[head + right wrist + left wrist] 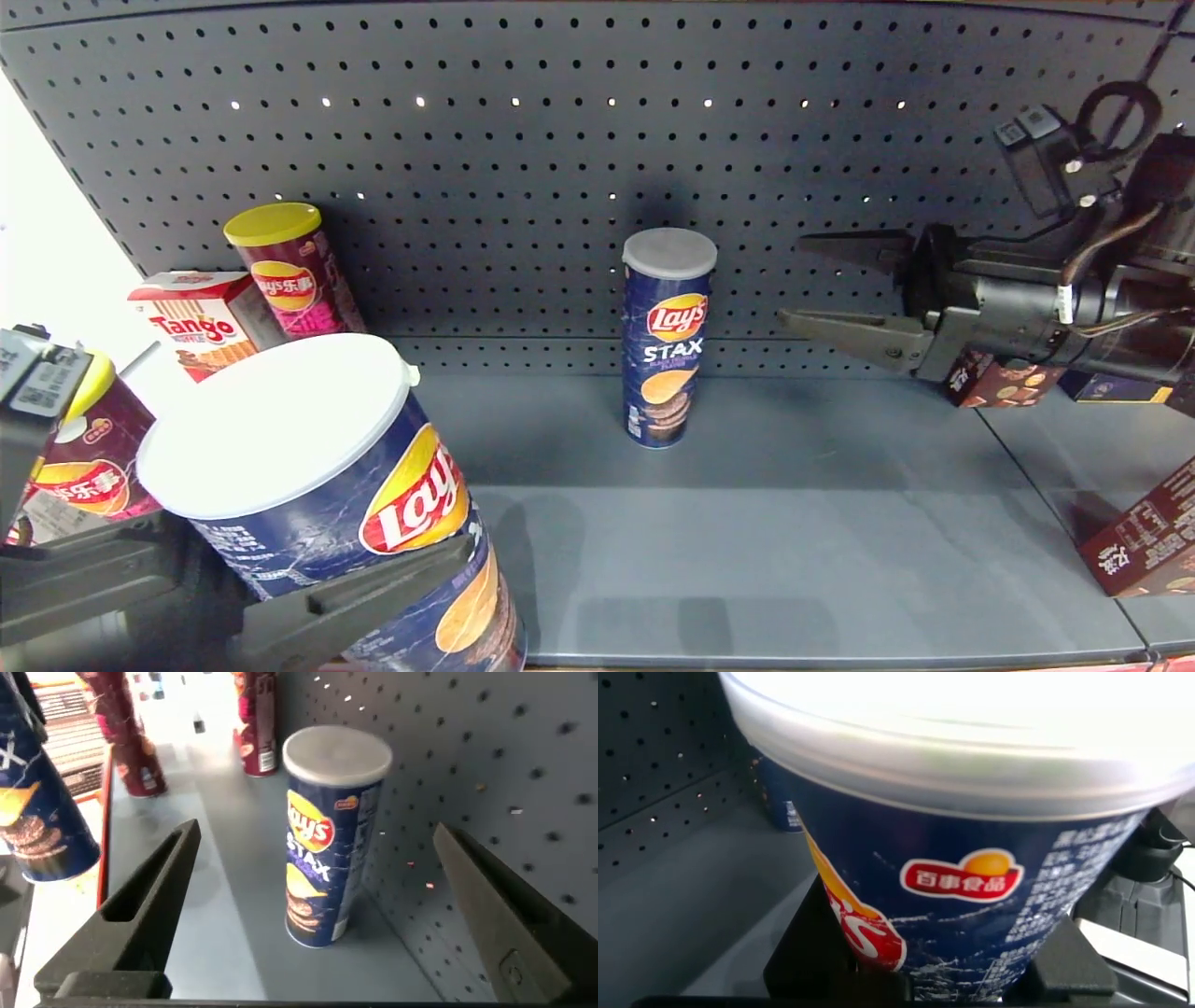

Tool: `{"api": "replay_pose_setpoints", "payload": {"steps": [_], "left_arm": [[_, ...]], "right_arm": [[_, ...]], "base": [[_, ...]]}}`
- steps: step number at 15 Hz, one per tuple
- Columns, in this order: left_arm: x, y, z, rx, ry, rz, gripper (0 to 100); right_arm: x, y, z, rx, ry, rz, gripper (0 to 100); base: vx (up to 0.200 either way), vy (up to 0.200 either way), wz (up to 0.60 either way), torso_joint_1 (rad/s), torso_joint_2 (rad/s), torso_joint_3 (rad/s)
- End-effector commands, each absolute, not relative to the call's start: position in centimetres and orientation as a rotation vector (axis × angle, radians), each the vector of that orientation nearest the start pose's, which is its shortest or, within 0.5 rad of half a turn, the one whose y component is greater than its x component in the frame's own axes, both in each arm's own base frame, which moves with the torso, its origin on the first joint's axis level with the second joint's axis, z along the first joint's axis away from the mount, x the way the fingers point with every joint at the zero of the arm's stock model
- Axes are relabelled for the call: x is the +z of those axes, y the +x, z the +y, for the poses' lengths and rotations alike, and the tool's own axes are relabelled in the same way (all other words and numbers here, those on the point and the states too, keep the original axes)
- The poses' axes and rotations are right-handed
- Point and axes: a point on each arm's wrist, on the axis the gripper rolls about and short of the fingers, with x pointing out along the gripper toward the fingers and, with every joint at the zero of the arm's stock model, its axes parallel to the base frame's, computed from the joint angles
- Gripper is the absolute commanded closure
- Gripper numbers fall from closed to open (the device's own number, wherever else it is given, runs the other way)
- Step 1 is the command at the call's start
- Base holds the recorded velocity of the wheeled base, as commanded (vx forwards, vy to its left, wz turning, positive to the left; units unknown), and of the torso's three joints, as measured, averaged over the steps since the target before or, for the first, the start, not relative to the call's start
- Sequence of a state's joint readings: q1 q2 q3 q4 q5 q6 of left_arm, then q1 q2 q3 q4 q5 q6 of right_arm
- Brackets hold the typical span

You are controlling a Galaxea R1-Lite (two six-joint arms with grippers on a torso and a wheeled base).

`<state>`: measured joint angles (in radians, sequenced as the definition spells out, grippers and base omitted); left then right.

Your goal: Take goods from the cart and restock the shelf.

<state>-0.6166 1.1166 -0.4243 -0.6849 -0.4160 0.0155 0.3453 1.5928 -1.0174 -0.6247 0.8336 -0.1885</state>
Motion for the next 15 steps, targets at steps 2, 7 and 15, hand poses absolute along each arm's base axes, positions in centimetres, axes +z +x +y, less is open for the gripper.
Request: {"api": "replay_pose_setpoints", "payload": {"steps": [2,7,15], "left_arm": [[21.6,11.9,-9.5,-1.032,0.0,0.005,100],[21.8,11.8,-9.5,-1.032,-0.014,0.005,100],[21.8,12.1,-9.2,-1.032,-0.035,0.015,100]], "right_arm": [[25.5,29.0,12.5,1.207,-0.165,-0.113,0],[24.0,31.4,13.8,1.275,-0.159,-0.108,0],[21.1,33.8,16.4,1.322,-0.146,-0.073,0]], "base": [[0.0,0.0,0.0,0.0,0.0,0.0],[0.0,0.0,0.0,0.0,0.0,0.0],[0.0,0.0,0.0,0.0,0.0,0.0]]}}
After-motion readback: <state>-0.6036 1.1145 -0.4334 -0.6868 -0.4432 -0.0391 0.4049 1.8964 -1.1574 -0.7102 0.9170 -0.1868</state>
